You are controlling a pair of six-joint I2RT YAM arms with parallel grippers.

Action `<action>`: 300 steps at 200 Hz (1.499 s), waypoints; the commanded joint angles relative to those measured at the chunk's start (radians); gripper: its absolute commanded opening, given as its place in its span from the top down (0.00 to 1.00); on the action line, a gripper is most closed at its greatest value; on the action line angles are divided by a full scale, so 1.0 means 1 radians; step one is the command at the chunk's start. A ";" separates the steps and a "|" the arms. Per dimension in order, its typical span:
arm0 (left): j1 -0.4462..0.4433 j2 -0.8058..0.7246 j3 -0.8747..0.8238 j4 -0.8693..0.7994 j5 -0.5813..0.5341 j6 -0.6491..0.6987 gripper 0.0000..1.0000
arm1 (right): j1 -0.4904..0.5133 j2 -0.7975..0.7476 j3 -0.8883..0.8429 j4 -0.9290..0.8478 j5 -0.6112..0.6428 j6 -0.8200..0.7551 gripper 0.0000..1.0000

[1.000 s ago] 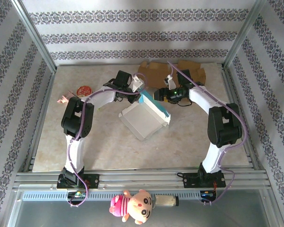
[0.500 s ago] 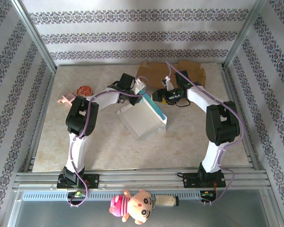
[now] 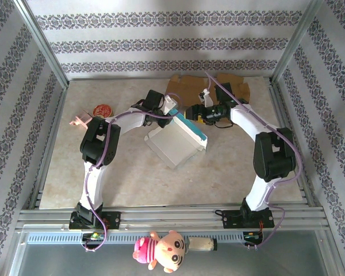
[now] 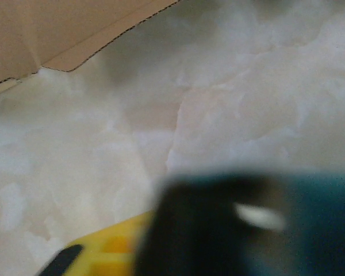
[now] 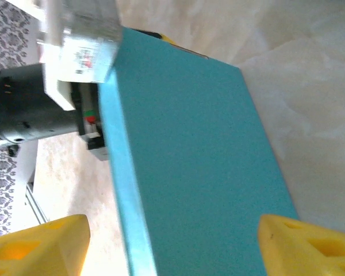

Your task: Fold the paper box

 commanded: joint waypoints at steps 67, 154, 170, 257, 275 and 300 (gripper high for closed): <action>-0.050 -0.095 -0.099 -0.105 -0.437 -0.324 1.00 | -0.065 -0.416 -0.140 -0.080 0.640 0.369 0.14; -0.161 -0.400 -0.377 -0.039 -0.488 -0.698 0.58 | -0.032 -0.504 -0.150 -0.171 0.662 0.372 0.08; -0.164 -0.512 -0.434 -0.048 -0.478 -0.743 0.56 | -0.016 -0.498 -0.134 -0.203 0.632 0.352 0.09; 0.054 -0.508 -0.105 -0.311 -0.005 -0.939 0.49 | 0.060 -0.297 0.055 -0.320 0.515 0.361 0.17; 0.101 -0.402 -0.028 -0.294 0.081 -0.964 0.45 | 0.055 -0.241 0.104 -0.312 0.516 0.375 0.20; 0.121 -0.272 0.110 -0.329 0.125 -0.944 0.40 | 0.055 -0.166 0.163 -0.319 0.547 0.366 0.26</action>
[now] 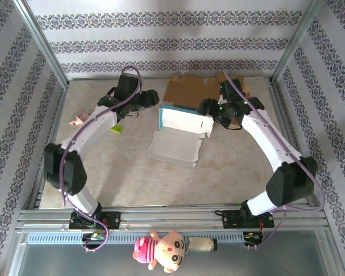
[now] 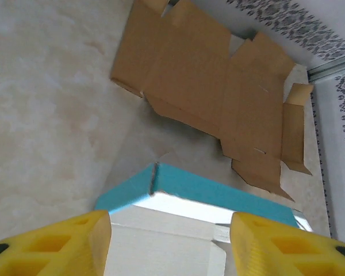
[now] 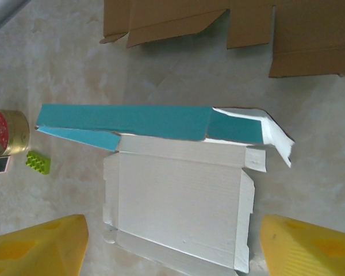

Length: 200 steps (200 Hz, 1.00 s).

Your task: Fold the paper box

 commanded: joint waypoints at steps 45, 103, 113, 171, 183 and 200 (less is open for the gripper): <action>0.014 0.235 0.242 -0.134 0.163 -0.002 0.36 | -0.015 0.139 0.109 0.005 0.007 0.012 0.25; 0.015 0.309 0.252 -0.151 0.159 0.049 0.37 | -0.021 0.225 0.109 0.036 -0.028 -0.025 0.22; 0.014 0.323 0.254 -0.158 0.170 0.059 0.41 | -0.020 0.233 0.103 0.037 -0.043 -0.022 0.22; 0.014 0.287 0.136 -0.072 0.222 0.026 0.65 | -0.012 0.229 0.039 0.079 -0.051 0.001 0.26; 0.013 0.263 0.094 -0.045 0.230 0.013 0.67 | -0.013 0.227 0.031 0.083 -0.050 -0.002 0.28; 0.013 0.215 0.013 0.023 0.242 -0.015 0.68 | -0.011 0.217 0.013 0.090 -0.049 -0.003 0.29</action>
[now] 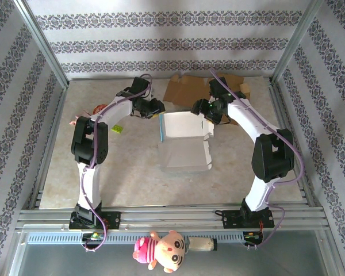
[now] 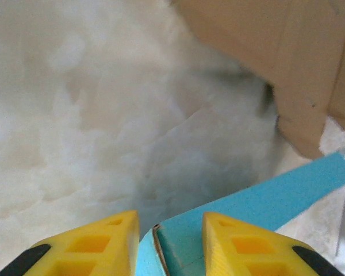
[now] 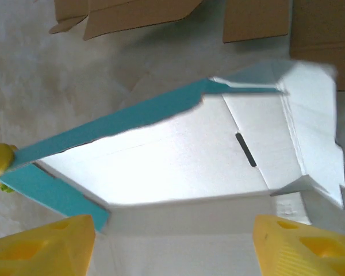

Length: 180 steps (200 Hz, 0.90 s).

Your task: Fold the paper box

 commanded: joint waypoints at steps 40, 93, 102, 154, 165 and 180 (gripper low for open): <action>-0.005 -0.197 -0.268 0.272 0.054 -0.098 0.68 | 0.006 -0.087 -0.069 0.019 0.042 -0.035 0.28; -0.009 -0.241 -0.308 0.322 0.013 -0.078 0.64 | 0.043 -0.211 -0.172 0.028 0.122 -0.133 0.26; -0.009 -0.252 -0.306 0.294 -0.034 -0.046 0.59 | 0.059 -0.224 -0.184 0.022 0.129 -0.148 0.27; -0.007 -0.273 -0.285 0.101 -0.236 0.069 0.48 | 0.213 -0.329 -0.374 0.029 0.216 -0.129 0.30; -0.006 -0.258 -0.278 0.067 -0.234 0.064 0.47 | 0.232 -0.353 -0.427 0.041 0.231 -0.116 0.31; -0.006 -0.244 -0.279 0.060 -0.184 0.059 0.42 | 0.257 -0.377 -0.516 0.089 0.256 -0.110 0.32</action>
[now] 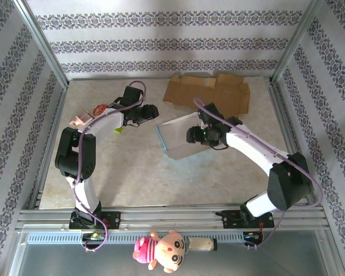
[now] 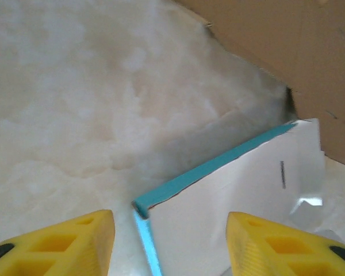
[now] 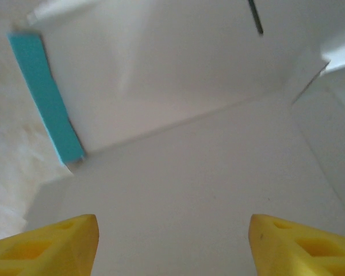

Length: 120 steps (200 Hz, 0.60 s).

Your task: Fold the paper box

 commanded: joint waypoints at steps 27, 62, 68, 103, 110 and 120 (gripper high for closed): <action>-0.006 0.010 0.000 -0.029 0.161 0.028 0.29 | 0.035 -0.047 -0.220 0.116 0.090 0.040 0.32; -0.010 -0.032 -0.049 0.078 0.228 0.042 0.22 | 0.053 -0.004 -0.276 0.193 0.103 0.043 0.32; -0.011 -0.047 -0.064 0.110 0.243 0.022 0.22 | 0.056 0.004 -0.280 0.204 0.110 0.043 0.33; -0.025 -0.147 -0.227 0.393 0.298 -0.222 0.23 | 0.090 0.045 -0.353 0.341 0.195 0.059 0.33; -0.036 -0.169 -0.247 0.399 0.275 -0.248 0.24 | 0.098 0.055 -0.372 0.383 0.216 0.064 0.34; -0.050 -0.204 -0.260 0.355 0.224 -0.278 0.25 | 0.110 0.069 -0.396 0.441 0.240 0.065 0.35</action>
